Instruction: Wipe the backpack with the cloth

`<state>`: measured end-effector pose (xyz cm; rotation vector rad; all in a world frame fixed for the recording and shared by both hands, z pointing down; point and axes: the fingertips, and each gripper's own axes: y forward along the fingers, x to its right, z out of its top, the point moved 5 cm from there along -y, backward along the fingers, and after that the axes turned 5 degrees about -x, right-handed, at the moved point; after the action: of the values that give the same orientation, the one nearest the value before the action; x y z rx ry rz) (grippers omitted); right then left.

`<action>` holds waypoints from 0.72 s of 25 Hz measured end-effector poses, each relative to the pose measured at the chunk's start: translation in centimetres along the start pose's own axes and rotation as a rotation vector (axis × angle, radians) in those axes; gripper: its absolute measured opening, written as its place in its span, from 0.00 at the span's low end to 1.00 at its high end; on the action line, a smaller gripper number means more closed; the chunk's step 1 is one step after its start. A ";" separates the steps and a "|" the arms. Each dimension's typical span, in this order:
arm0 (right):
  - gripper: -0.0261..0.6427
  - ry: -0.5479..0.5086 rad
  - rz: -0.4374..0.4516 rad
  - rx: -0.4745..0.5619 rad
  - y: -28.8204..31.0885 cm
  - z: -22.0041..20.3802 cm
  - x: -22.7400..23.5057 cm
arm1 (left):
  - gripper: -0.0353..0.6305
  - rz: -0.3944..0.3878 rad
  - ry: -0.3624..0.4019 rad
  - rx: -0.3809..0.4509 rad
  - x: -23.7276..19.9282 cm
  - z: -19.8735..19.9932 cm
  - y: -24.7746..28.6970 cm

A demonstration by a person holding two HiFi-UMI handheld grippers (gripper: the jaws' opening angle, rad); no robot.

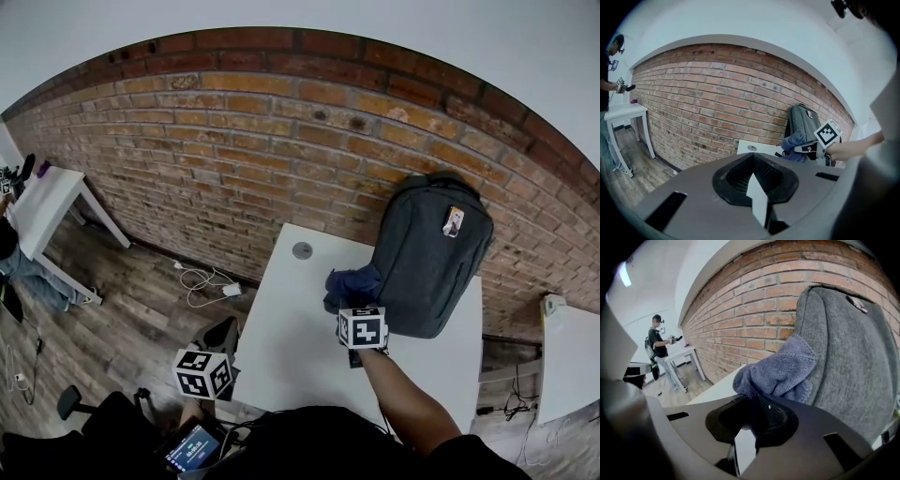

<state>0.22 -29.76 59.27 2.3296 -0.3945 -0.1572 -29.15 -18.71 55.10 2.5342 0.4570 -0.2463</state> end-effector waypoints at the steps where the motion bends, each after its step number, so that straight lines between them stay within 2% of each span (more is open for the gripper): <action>1: 0.11 -0.014 0.003 0.009 -0.4 -0.4 0.0 | 0.05 -0.001 0.002 0.001 0.0 0.0 0.0; 5: 0.11 -0.094 -0.007 0.044 -2.5 -1.8 0.6 | 0.05 -0.013 0.008 -0.001 0.3 0.2 0.3; 12: 0.11 -0.113 -0.027 0.127 -6.1 -4.9 3.0 | 0.05 -0.052 0.038 -0.009 1.5 0.9 1.6; 18: 0.11 -0.031 -0.122 0.127 -8.9 -8.1 8.0 | 0.05 -0.070 0.056 -0.019 2.3 1.2 2.1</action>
<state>11.71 -20.98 58.72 2.4804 -0.2853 -0.2333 -26.37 -20.43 54.53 2.5148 0.5675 -0.1965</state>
